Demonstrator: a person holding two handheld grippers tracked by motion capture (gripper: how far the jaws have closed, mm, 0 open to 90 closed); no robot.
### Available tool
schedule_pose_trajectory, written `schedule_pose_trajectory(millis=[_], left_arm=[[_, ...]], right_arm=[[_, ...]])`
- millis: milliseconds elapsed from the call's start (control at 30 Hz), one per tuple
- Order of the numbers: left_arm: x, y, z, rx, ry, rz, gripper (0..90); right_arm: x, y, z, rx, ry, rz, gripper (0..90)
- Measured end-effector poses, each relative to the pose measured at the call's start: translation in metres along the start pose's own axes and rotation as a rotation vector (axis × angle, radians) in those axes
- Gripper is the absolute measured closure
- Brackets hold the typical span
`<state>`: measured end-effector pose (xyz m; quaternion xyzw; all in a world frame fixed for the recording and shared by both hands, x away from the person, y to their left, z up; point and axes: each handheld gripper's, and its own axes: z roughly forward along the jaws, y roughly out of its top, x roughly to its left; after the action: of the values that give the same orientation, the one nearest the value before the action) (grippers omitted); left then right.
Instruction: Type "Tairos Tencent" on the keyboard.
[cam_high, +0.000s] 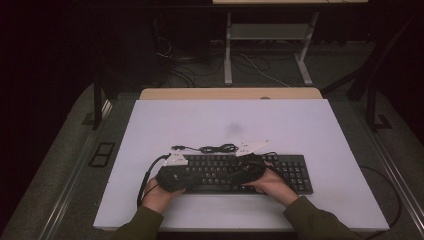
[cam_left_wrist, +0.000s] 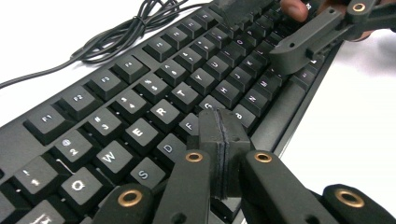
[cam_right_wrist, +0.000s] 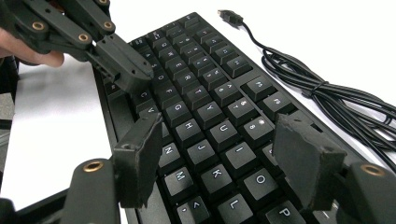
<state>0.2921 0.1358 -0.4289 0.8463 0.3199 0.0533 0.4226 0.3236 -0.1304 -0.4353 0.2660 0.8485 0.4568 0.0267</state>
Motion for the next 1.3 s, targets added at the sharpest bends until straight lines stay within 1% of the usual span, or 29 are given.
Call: schedule_pose_trajectory(millis=[100, 267, 300, 500, 633, 667, 700, 733, 767, 800, 833, 900, 967, 1133, 1167, 1300], left_arm=[[0.003, 0.001, -0.001, -0.004, 0.013, -0.008, 89.4], [0.008, 0.004, 0.0, -0.011, 0.026, -0.011, 89.4], [0.009, 0.004, 0.0, -0.012, 0.027, -0.006, 89.4], [0.015, 0.006, 0.001, -0.016, 0.044, -0.014, 89.4], [0.02, 0.007, 0.001, -0.026, 0.066, -0.021, 89.4], [0.022, 0.007, 0.0, -0.02, 0.068, -0.011, 89.4], [0.022, 0.007, 0.001, -0.029, 0.074, -0.024, 89.4], [0.024, 0.008, 0.001, -0.024, 0.076, -0.02, 89.4], [0.024, 0.008, 0.002, -0.027, 0.079, -0.029, 89.4], [0.026, 0.008, 0.001, -0.021, 0.081, -0.016, 89.4], [0.026, 0.008, 0.002, -0.022, 0.084, -0.023, 89.4], [0.027, 0.007, 0.004, -0.026, 0.088, -0.033, 89.4], [0.028, 0.007, 0.004, -0.014, 0.088, -0.025, 89.4], [0.028, 0.007, 0.005, -0.007, 0.088, -0.024, 89.4], [0.028, 0.007, 0.006, -0.013, 0.089, -0.031, 89.4], [0.028, 0.007, 0.007, 0.0, 0.085, -0.022, 89.4]], right_arm=[[0.0, 0.0, 0.0, 0.0, 0.0, 0.0, 33.0], [0.0, 0.0, 0.0, 0.001, 0.002, 0.0, 33.0], [0.0, 0.0, 0.001, 0.002, 0.002, 0.0, 33.1], [0.0, 0.0, 0.001, 0.001, 0.002, 0.001, 33.0], [0.0, 0.0, 0.001, 0.002, 0.002, 0.002, 33.0], [0.0, 0.0, 0.001, 0.002, 0.001, 0.002, 33.0], [-0.001, -0.001, 0.001, 0.002, 0.001, 0.001, 33.0], [-0.001, -0.001, 0.001, 0.004, 0.0, 0.0, 33.0], [0.0, -0.001, 0.001, 0.005, 0.001, 0.002, 33.0], [0.0, -0.001, 0.001, 0.005, 0.001, 0.002, 33.0], [0.0, -0.001, 0.001, 0.005, 0.0, 0.002, 33.0], [0.0, -0.001, 0.002, 0.005, 0.001, 0.004, 33.0], [0.0, -0.001, 0.002, 0.005, 0.001, 0.003, 33.0], [0.0, -0.001, 0.002, 0.005, 0.0, 0.004, 33.0], [0.0, -0.001, 0.001, 0.006, 0.0, 0.003, 33.0], [0.0, -0.001, 0.001, 0.005, 0.0, 0.002, 33.0]])
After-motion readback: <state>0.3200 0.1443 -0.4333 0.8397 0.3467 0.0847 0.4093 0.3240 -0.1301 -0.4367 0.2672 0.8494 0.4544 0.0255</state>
